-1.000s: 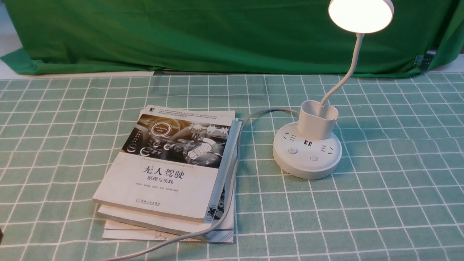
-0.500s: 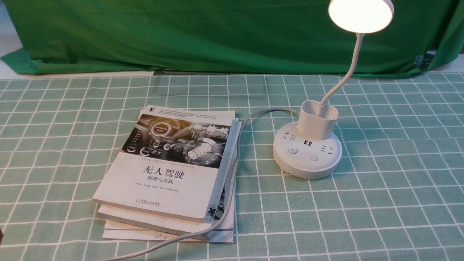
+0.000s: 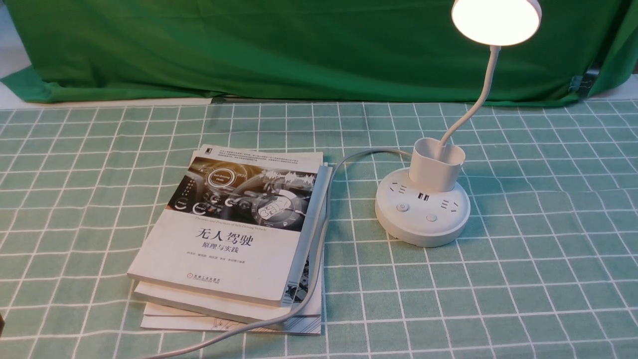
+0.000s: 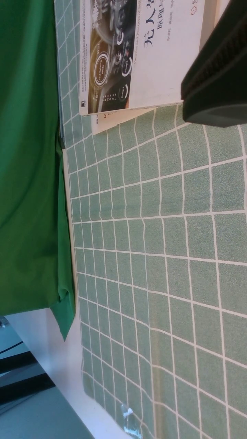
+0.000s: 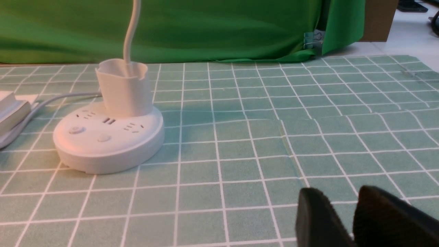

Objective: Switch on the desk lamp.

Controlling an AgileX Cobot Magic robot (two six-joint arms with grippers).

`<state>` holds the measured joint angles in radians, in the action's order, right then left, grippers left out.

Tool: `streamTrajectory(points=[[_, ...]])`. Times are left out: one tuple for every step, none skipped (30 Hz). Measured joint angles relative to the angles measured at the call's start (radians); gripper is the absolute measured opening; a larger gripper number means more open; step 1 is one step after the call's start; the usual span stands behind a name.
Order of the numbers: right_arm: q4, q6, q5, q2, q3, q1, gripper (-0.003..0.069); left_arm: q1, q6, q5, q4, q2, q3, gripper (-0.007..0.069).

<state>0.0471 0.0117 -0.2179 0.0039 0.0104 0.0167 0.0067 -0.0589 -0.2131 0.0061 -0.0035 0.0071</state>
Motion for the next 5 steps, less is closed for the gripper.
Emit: streamTrajectory(points=[[0.0, 0.0, 0.0, 0.0, 0.0, 0.0, 0.0238, 0.0, 0.0, 0.0, 0.0, 0.0, 0.0, 0.0021], [0.0, 0.0, 0.0, 0.0, 0.0, 0.0, 0.0238, 0.0, 0.0, 0.0, 0.0, 0.0, 0.0, 0.0021], [0.0, 0.0, 0.0, 0.0, 0.0, 0.0, 0.0238, 0.0, 0.0, 0.0, 0.0, 0.0, 0.0, 0.0021], [0.0, 0.0, 0.0, 0.0, 0.0, 0.0, 0.0238, 0.0, 0.0, 0.0, 0.0, 0.0, 0.0, 0.0021], [0.0, 0.0, 0.0, 0.0, 0.0, 0.0, 0.0238, 0.0, 0.0, 0.0, 0.0, 0.0, 0.0, 0.0021]])
